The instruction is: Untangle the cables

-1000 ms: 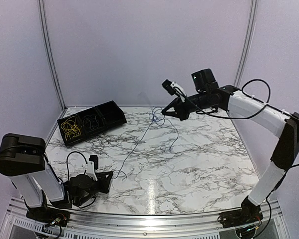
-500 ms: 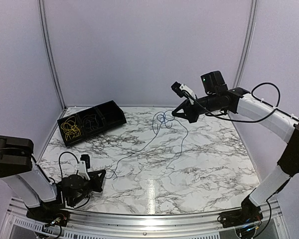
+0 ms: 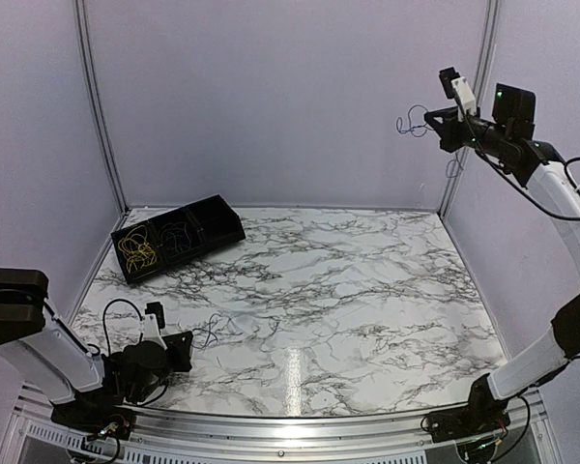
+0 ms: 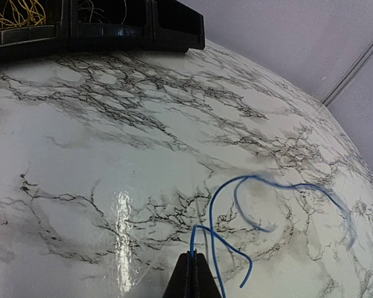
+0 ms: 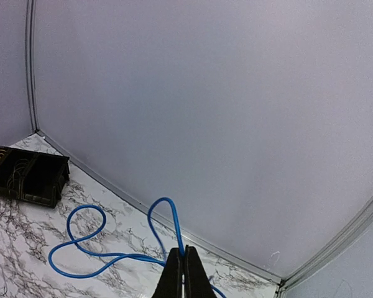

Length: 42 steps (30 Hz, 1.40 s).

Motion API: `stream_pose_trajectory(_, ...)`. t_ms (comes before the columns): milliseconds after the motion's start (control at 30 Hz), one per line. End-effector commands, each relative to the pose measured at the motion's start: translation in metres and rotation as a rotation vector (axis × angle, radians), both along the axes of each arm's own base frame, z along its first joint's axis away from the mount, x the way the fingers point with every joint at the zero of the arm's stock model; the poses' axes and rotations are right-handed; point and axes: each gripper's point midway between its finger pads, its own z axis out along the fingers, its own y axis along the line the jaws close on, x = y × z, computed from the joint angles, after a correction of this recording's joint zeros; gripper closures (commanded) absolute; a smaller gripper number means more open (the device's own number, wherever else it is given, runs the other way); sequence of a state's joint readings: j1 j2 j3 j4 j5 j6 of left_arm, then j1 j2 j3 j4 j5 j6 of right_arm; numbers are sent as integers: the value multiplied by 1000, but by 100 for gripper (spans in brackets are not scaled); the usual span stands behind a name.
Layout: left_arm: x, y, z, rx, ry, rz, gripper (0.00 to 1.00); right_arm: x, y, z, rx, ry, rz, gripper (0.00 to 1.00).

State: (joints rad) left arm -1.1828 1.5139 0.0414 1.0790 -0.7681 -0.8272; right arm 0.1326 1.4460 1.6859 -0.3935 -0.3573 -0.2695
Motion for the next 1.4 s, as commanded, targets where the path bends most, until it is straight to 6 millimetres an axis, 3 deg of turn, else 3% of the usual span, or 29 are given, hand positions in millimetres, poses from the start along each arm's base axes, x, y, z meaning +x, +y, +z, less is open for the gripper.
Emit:
stream_pose_trajectory(0,1,4,-3,32,4,17,100,-9,16,-13,15,15,78,100)
stream_pose_trajectory(133,2,-3,2,46,-12,-8,100,-17,39,-70,-2,152,185,100)
stream_pose_trajectory(200,3,-8,6,49,-24,-22,100,-33,57,-106,-29,219,289,100)
stream_pose_trajectory(367,4,-23,24,55,-72,-88,100,-114,123,-200,-238,394,610,100)
stream_pose_trajectory(500,5,-33,47,53,-134,-128,100,-171,155,-244,-348,443,781,99)
stream_pose_trajectory(567,5,-38,62,44,-174,-152,100,-195,168,-260,-416,461,862,82)
stream_pose_trajectory(633,4,-46,79,31,-217,-191,100,-208,178,-269,-460,493,909,67)
stream_pose_trajectory(700,1,-56,95,23,-260,-246,100,-214,192,-261,-424,510,964,58)
stream_pose_trajectory(800,-4,-67,116,2,-313,-302,100,-204,218,-238,-325,482,976,52)
stream_pose_trajectory(900,-3,-71,132,-31,-339,-301,100,-194,248,-232,-240,497,965,52)
stream_pose_trajectory(1000,-1,-75,144,-57,-354,-295,100,-197,273,-243,-186,612,1006,46)
stream_pose_trajectory(1133,1,-80,156,-80,-370,-288,100,-220,298,-275,-149,772,1077,38)
stream_pose_trajectory(1267,2,-83,162,-90,-379,-288,100,-223,311,-294,-138,838,1071,36)
stream_pose_trajectory(1367,2,-84,163,-93,-379,-288,100,-223,317,-294,-115,847,1093,36)
